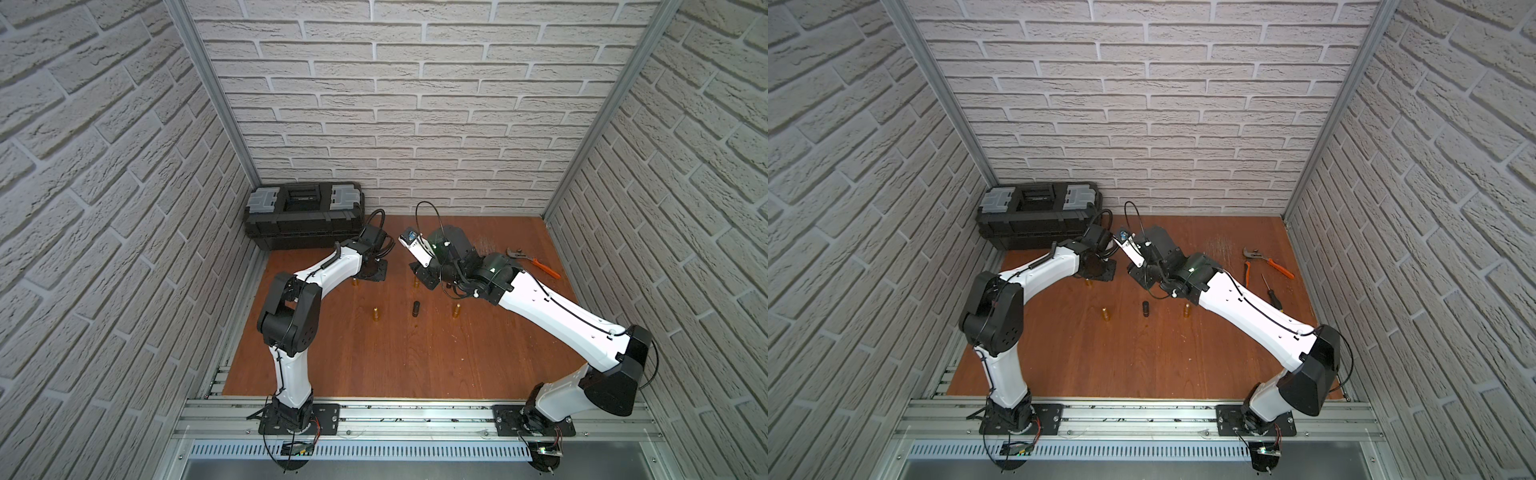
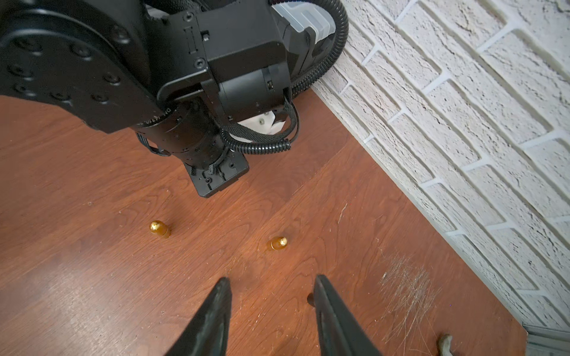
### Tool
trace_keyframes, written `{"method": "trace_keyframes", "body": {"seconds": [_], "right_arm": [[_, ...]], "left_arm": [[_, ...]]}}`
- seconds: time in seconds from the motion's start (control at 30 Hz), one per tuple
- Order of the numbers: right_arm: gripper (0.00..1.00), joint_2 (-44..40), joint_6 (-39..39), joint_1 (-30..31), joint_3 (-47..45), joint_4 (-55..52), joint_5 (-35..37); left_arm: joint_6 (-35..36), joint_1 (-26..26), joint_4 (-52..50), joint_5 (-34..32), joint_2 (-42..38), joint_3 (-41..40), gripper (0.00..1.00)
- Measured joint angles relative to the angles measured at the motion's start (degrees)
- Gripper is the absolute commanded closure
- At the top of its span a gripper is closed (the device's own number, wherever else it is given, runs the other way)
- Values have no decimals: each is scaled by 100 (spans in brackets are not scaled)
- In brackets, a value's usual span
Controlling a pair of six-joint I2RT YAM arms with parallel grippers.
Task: Open the lipstick cap
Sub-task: Place the lipstick at the center of the board.
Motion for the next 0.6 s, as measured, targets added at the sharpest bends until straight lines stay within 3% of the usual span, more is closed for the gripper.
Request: {"method": "trace_keyframes", "body": {"seconds": [0.43, 0.6], "right_arm": [[56, 0, 0, 0, -22, -2, 74], [56, 2, 2, 0, -50, -4, 103]], "left_arm": [[42, -111, 535, -166, 144, -389, 83], [37, -153, 730, -201, 164, -428, 76]]}}
